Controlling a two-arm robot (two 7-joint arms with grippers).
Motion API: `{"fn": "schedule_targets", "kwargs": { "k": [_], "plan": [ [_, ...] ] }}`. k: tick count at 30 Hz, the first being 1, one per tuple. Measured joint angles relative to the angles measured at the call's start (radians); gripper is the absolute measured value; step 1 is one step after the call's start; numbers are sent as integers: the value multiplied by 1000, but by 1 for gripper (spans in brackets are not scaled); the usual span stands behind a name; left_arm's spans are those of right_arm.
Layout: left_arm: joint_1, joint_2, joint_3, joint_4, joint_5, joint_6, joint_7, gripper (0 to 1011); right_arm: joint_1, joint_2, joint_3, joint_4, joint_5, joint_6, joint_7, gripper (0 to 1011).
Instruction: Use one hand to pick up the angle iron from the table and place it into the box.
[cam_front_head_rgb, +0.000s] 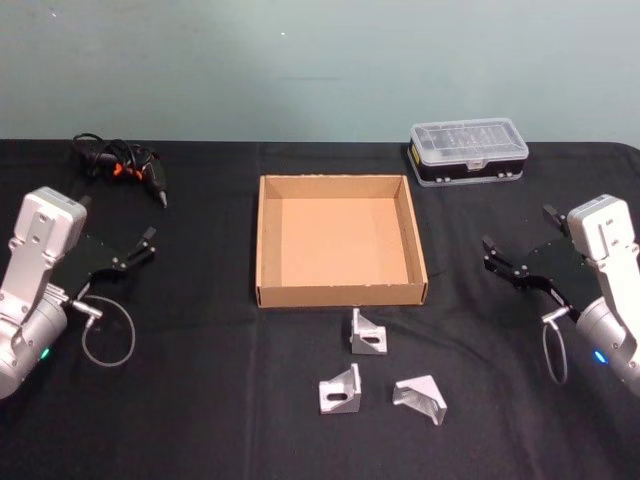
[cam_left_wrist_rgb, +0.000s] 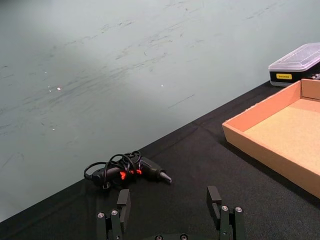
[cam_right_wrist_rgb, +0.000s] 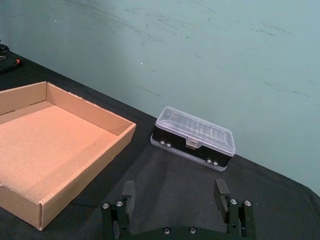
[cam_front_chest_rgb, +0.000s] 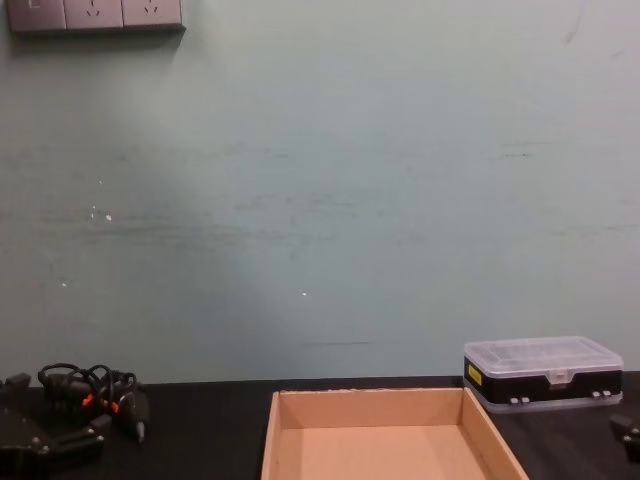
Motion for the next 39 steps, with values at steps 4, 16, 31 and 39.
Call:
{"fn": "schedule_targets", "kwargs": {
  "k": [4, 16, 31, 39],
  "plan": [
    [0, 0, 0, 0, 0, 0, 0, 1000, 0, 0, 0, 0, 0, 0, 0, 1003],
    [0, 0, 0, 0, 0, 0, 0, 1000, 0, 0, 0, 0, 0, 0, 0, 1003],
    [0, 0, 0, 0, 0, 0, 0, 1000, 0, 0, 0, 0, 0, 0, 0, 1003],
    [0, 0, 0, 0, 0, 0, 0, 1000, 0, 0, 0, 0, 0, 0, 0, 1003]
  ]
}}
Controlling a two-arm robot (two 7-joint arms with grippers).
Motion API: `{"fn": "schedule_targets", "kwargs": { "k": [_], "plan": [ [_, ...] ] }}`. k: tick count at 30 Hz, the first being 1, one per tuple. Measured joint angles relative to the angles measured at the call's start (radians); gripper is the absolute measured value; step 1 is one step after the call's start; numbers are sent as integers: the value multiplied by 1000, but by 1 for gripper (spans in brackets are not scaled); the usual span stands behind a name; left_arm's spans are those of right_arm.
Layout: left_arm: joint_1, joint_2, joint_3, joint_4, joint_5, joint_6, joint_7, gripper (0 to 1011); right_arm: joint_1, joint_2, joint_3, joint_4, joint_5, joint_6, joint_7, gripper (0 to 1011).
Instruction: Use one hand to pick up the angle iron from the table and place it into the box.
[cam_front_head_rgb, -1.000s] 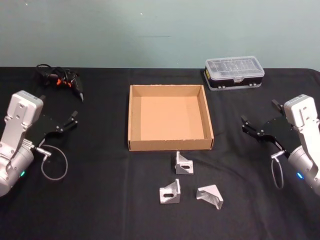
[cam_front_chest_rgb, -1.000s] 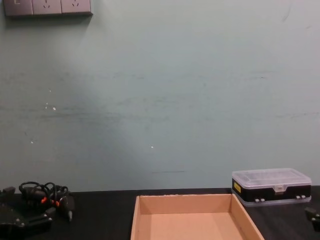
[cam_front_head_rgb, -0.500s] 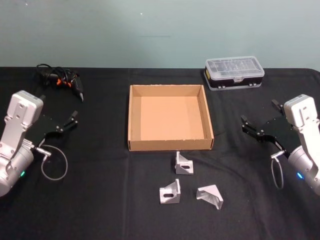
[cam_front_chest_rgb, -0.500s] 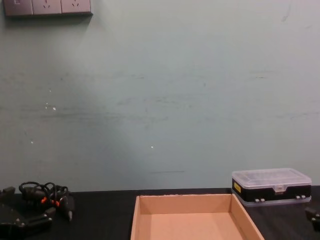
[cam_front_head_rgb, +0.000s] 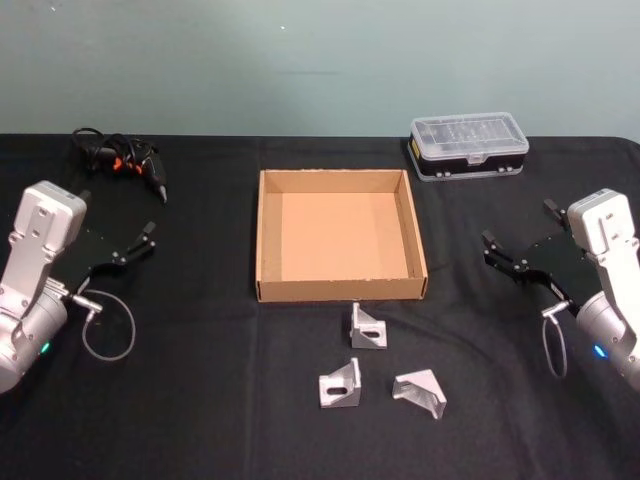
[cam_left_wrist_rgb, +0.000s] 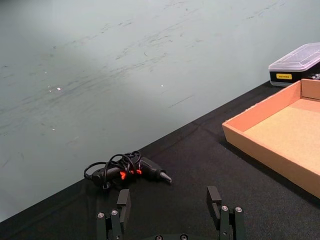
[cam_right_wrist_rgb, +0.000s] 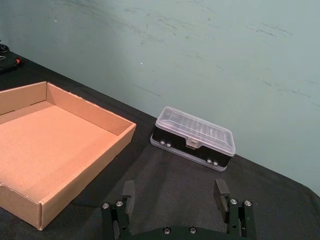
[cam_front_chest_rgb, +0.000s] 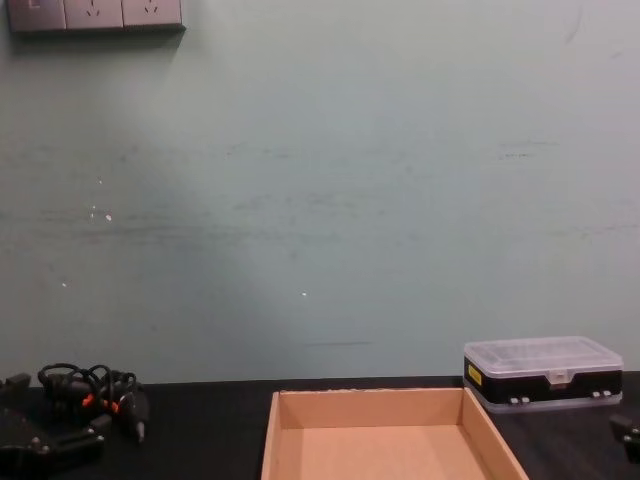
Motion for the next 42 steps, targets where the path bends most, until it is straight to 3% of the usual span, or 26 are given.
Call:
{"fn": "schedule_targets", "kwargs": {
  "k": [33, 42],
  "plan": [
    [0, 0, 0, 0, 0, 0, 0, 1000, 0, 0, 0, 0, 0, 0, 0, 1003],
    [0, 0, 0, 0, 0, 0, 0, 1000, -13, -4, 25, -10, 4, 5, 34, 1003]
  ]
}}
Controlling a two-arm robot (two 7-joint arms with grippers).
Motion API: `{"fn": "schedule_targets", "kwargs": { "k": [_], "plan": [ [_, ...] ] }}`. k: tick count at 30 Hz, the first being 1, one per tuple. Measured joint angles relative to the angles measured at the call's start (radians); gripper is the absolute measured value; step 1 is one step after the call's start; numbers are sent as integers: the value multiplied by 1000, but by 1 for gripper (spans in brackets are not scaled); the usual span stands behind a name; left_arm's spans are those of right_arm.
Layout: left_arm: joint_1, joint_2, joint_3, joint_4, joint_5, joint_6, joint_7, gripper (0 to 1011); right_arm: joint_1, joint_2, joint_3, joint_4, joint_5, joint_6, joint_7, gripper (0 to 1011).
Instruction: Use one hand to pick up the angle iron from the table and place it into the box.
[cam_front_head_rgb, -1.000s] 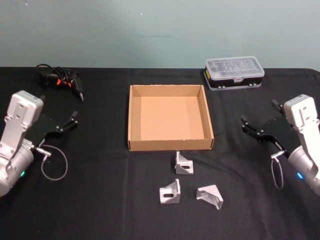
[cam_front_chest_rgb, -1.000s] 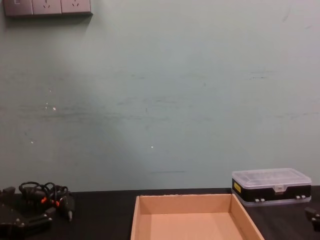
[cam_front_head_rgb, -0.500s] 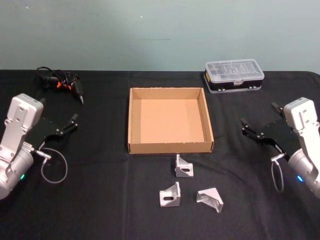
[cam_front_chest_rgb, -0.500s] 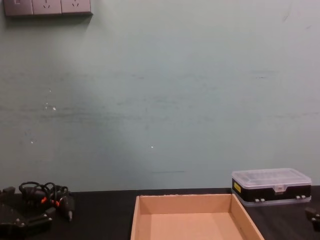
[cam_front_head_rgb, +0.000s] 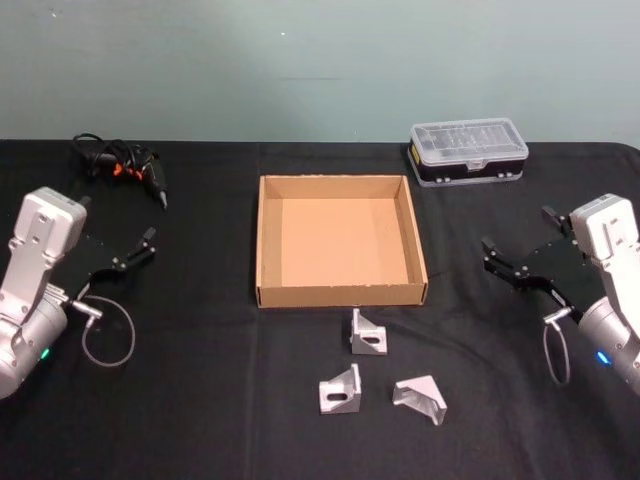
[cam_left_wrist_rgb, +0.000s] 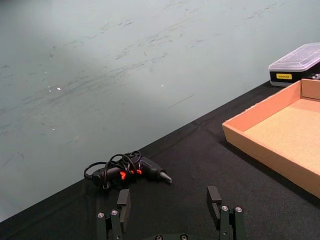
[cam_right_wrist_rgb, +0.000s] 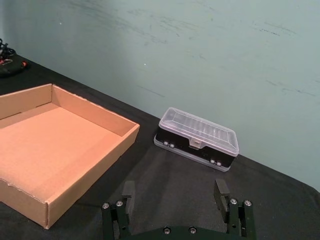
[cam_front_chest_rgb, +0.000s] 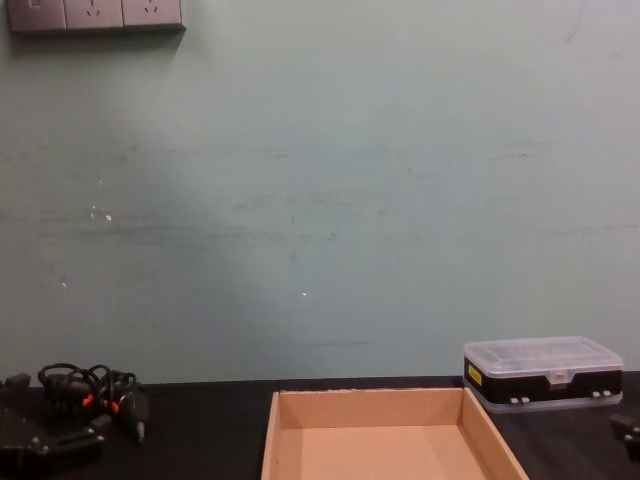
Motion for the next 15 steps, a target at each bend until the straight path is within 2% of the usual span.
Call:
{"fn": "schedule_targets", "kwargs": {
  "k": [9, 15],
  "plan": [
    [0, 0, 0, 0, 0, 0, 0, 1000, -44, 20, 45, -73, 22, 16, 35, 1003],
    [0, 0, 0, 0, 0, 0, 0, 1000, -94, 61, 87, -175, 48, 57, 61, 1003]
  ]
}}
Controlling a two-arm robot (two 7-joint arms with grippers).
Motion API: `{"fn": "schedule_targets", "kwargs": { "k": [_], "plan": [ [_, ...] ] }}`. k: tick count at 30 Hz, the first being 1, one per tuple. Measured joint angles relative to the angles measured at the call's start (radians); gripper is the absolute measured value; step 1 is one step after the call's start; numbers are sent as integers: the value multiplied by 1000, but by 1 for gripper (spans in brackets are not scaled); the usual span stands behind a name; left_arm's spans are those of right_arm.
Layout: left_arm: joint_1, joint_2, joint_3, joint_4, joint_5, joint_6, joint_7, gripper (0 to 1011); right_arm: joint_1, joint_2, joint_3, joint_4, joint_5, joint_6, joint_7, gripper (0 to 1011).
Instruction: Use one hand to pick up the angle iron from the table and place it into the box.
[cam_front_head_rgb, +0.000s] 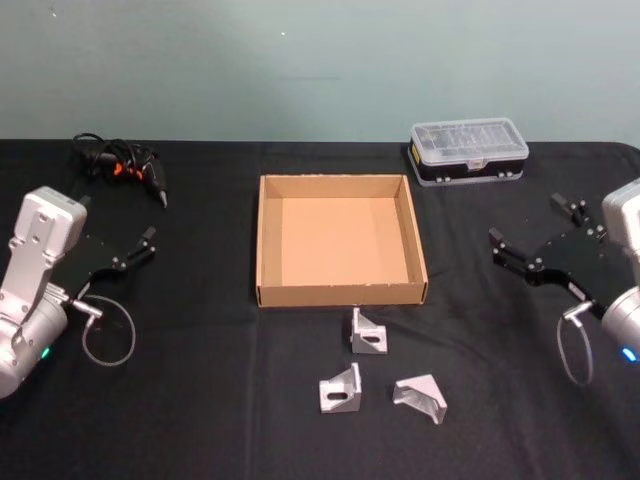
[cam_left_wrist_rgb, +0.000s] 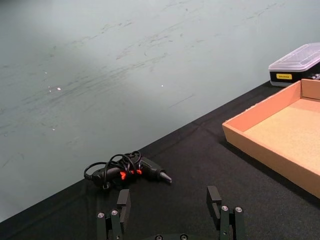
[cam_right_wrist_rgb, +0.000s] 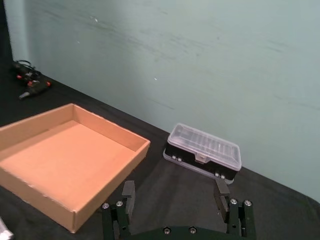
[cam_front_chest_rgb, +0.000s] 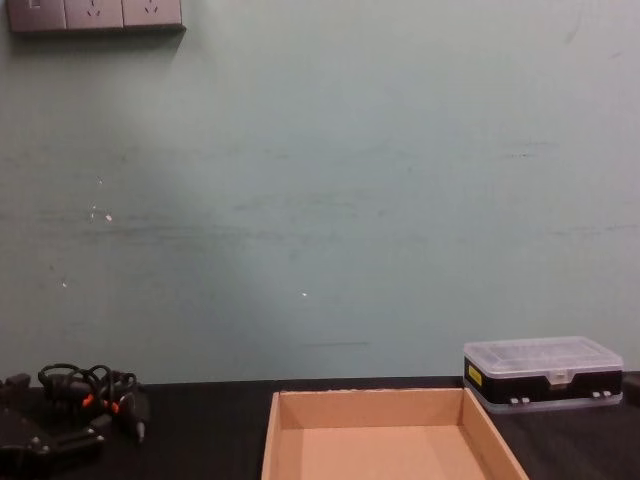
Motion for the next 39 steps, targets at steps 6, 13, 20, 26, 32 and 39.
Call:
{"fn": "schedule_targets", "kwargs": {
  "k": [6, 13, 20, 26, 32, 39],
  "plan": [
    [0, 0, 0, 0, 0, 0, 0, 1000, -60, 56, 49, -126, 46, 69, 47, 1003],
    [0, 0, 0, 0, 0, 0, 0, 1000, -114, 121, 108, -242, 176, 225, 158, 1003],
    [0, 0, 0, 0, 0, 0, 0, 1000, -149, 193, 151, -310, 309, 398, 299, 1003],
    [0, 0, 0, 0, 0, 0, 0, 1000, -162, 235, 155, -324, 364, 465, 338, 1003],
    [0, 0, 0, 0, 0, 0, 0, 1000, -167, 259, 145, -328, 405, 506, 348, 1003],
    [0, 0, 0, 0, 0, 0, 0, 1000, -156, 264, 80, -328, 417, 541, 349, 1003]
  ]
}}
